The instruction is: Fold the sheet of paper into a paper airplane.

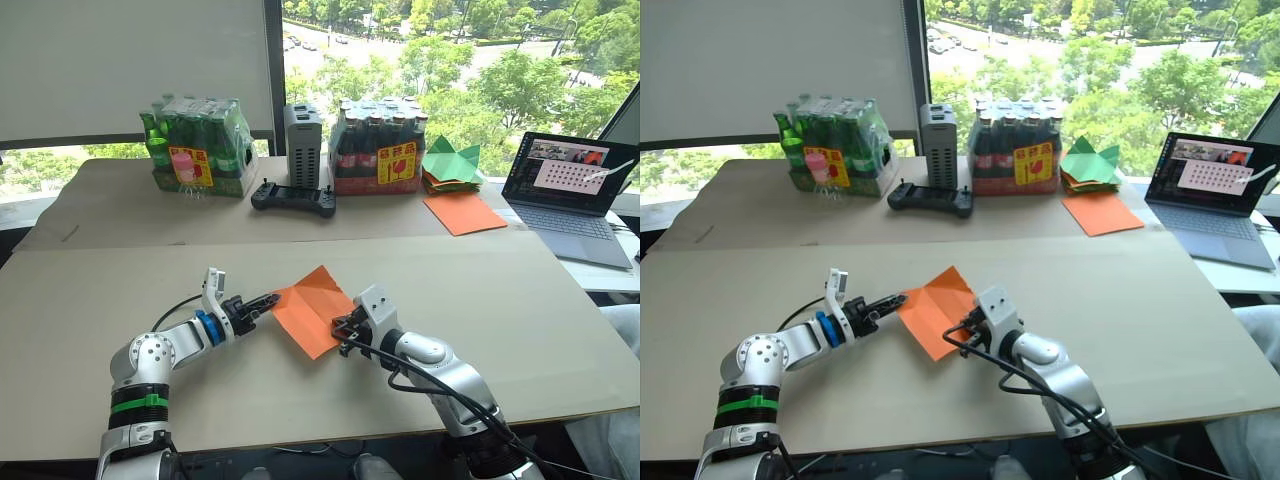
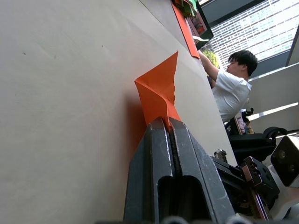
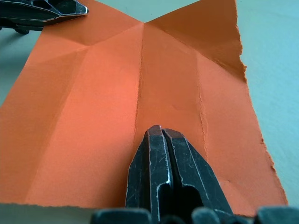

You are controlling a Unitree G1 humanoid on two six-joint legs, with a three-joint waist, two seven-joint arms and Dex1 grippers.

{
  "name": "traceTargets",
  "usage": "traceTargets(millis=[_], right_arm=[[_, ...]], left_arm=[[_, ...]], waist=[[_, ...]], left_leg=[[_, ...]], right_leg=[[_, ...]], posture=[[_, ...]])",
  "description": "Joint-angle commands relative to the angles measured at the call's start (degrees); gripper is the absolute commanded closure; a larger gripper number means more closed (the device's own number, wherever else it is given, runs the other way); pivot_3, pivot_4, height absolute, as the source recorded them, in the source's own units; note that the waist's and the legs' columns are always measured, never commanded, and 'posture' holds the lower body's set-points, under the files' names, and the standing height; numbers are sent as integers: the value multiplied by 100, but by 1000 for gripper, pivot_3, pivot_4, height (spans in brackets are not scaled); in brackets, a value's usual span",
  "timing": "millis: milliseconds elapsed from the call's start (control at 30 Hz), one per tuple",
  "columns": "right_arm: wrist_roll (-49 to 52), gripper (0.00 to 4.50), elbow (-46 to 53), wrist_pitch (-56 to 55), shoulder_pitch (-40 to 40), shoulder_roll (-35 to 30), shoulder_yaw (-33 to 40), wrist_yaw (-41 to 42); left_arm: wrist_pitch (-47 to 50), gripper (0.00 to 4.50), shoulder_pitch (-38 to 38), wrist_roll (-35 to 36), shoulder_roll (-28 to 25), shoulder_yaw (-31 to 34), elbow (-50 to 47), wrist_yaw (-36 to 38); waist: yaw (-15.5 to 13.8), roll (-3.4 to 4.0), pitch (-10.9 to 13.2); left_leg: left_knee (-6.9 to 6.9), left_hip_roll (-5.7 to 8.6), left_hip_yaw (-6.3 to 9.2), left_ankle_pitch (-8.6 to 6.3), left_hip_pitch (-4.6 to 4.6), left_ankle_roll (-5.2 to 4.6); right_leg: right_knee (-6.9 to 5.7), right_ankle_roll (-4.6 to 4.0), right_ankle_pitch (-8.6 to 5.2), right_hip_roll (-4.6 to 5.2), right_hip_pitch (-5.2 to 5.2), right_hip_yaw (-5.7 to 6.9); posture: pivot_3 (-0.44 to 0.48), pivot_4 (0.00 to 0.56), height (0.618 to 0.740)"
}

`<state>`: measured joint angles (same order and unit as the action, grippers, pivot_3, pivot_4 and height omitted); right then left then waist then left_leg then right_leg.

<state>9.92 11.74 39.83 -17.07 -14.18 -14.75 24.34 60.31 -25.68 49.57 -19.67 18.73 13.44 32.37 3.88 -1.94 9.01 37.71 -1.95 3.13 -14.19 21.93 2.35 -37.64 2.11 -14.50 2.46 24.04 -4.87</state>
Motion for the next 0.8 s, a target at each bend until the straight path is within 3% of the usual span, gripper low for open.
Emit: traceTargets(millis=[33,300,800], right_arm=[[287,4500,159,168,-29,113,217,99],[1416,4500,839,34,-432,494,1066,432],[1712,4500,976,147,-302,136,956,639]], left_arm=[[47,4492,-123,-22,-147,-73,5,198],[-5,4492,-298,-247,-475,-389,327,671],[78,4492,-1015,-865,-1416,-1355,995,2289]], waist=[[0,0,0],[-3,1,4],[-2,1,11]], left_leg=[[0,0,0,0,2,0],[-1,1,2,0,16,0],[-2,0,3,0,19,0]], right_leg=[[0,0,0,0,1,0],[3,0,0,0,13,2],[5,0,0,0,17,5]], posture=[[0,150,740],[0,150,740],[0,150,740]])
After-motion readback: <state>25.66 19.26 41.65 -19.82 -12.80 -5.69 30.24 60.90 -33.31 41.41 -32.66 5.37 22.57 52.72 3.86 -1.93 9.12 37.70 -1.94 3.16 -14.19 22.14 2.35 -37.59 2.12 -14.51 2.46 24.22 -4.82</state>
